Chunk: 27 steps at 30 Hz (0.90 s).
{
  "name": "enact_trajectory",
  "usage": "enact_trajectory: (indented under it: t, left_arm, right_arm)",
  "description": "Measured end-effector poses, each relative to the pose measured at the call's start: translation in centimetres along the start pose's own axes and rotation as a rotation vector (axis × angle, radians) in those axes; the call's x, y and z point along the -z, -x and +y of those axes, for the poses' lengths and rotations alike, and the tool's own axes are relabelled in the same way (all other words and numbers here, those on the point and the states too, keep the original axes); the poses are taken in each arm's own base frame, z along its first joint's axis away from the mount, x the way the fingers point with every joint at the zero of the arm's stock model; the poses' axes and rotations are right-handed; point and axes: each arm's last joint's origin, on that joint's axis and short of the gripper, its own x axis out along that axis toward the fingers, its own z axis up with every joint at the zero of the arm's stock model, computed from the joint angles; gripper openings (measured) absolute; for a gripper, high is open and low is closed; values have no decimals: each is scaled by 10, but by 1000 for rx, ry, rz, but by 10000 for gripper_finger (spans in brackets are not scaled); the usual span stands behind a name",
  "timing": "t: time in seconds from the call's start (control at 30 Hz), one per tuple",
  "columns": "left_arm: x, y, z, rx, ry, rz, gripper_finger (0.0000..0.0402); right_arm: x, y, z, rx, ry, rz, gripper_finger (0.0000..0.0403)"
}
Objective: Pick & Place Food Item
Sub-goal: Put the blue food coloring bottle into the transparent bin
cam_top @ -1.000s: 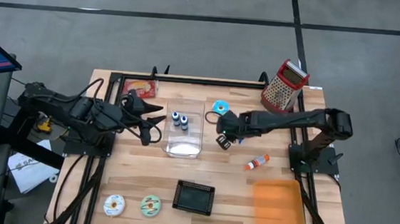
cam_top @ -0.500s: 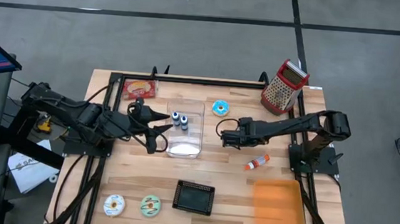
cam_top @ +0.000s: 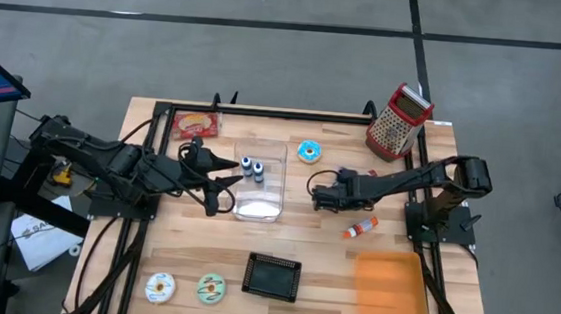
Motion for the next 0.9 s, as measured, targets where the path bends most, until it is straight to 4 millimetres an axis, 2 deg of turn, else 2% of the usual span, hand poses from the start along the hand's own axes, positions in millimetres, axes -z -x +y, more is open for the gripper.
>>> enact_trajectory:
  t: [0.17, 0.47, 0.9]
  left_arm:
    - [0, 0, 0, 11, 4, 0, 154]
    - [0, 0, -1, 26, 7, 4, 154]
    - [-1, 0, -1, 28, 12, -3, 154]
  right_arm:
    - [-1, -1, 2, -14, -8, -9, 88]
    - [4, -18, 5, 29, 7, 7, 88]
    - [2, -18, 3, 50, 12, -10, 88]
